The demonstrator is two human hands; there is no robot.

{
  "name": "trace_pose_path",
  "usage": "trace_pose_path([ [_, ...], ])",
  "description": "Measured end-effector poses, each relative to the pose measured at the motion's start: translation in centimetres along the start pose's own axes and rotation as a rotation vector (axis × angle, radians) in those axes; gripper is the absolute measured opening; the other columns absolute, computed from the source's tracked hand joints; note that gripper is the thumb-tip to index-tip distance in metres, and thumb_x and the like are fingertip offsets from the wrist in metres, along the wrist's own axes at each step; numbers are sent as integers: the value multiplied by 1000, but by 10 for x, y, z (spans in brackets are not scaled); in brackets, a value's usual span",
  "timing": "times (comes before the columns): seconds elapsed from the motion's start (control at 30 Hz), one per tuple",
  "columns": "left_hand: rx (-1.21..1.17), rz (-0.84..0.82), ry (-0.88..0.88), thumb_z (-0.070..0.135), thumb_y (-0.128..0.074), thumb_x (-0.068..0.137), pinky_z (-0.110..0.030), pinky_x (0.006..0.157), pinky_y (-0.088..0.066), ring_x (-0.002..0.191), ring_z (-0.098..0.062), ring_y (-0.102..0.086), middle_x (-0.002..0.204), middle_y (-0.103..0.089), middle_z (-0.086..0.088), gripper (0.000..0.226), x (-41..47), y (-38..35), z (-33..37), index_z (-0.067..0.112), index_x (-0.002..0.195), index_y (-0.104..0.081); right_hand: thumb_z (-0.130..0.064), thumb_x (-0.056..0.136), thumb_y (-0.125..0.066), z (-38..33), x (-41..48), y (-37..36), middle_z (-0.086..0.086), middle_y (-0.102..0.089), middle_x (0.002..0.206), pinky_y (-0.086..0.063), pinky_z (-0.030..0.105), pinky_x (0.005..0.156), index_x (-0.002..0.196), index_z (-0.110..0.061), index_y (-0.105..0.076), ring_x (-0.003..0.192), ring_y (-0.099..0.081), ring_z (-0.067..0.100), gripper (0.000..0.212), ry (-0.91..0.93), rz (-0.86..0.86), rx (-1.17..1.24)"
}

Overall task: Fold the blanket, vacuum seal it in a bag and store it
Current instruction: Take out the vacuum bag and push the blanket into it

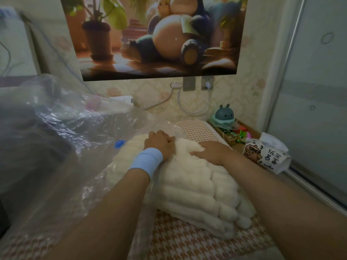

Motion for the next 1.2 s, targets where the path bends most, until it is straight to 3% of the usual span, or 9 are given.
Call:
trace_pose_path([
  [0.1,-250,70,-117,41,-48,94,-34,108,-37,126,-26,-50,133,-59,-5,35,-4,12,12,28,121,-66,-62,87,-58,-22,0,23,1,-64,130,-46,37,94,126,-29,-64,115,-59,25,51,39,189,-89],
  [0.23,-406,150,-252,25,-54,96,-20,103,-35,121,-17,-54,129,-61,-1,30,-21,45,32,17,121,-67,-73,80,-49,-74,-6,55,-3,-72,111,-46,43,95,113,-33,-69,106,-64,22,56,209,528,-78],
  [0.4,-276,-48,-218,28,-63,91,-21,112,-27,131,-15,-46,144,-49,-4,41,-42,18,11,17,130,-60,-71,91,-40,-56,6,11,8,-55,134,-28,53,107,133,-33,-52,124,-48,33,58,-11,331,-225],
  [0.63,-141,84,-289,36,-50,97,-29,114,-23,137,-21,-35,149,-40,-3,49,-76,36,4,20,143,-43,-27,93,-52,-107,-44,36,5,-59,117,-40,45,94,114,-22,-66,110,-52,29,25,216,627,-330],
  [0.83,93,287,-312,41,-64,84,-37,92,-43,108,-20,-46,120,-48,2,42,-122,59,-29,26,121,-51,-35,89,-48,-165,-113,0,7,-63,88,-40,42,76,86,-16,-70,85,-57,29,29,449,626,-430],
  [0.9,56,239,-269,38,-62,84,-34,78,-46,90,-18,-51,105,-52,4,27,-137,55,-35,27,104,-49,-49,88,-41,-165,-119,-29,12,-64,99,-38,47,86,100,-11,-68,95,-57,33,48,429,481,-484],
  [1.0,213,106,-259,34,-51,87,-33,72,-47,83,-27,-58,96,-59,0,13,-158,29,-37,25,95,-46,-75,84,-29,-146,-121,-70,22,-24,158,-8,72,109,153,-6,-25,145,-20,42,97,287,257,-746],
  [1.07,317,13,-284,35,-46,89,-36,77,-49,91,-31,-59,103,-60,-4,15,-171,3,-41,22,96,-49,-74,87,-36,-136,-124,-85,18,12,163,6,80,103,157,-12,5,150,12,39,102,235,202,-904],
  [1.2,370,-10,-219,48,-55,82,-42,81,-50,101,-30,-54,113,-50,-4,39,-182,-19,-55,20,107,-45,-47,100,-39,-137,-126,-85,22,18,161,-16,75,104,156,-15,9,147,9,47,81,183,293,-904],
])
Point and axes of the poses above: each hand's wrist, its own x-axis towards the middle knuckle, its own y-axis out of the back of the hand, z = x × y, the point moved 9 cm from there along x, towards the middle knuckle
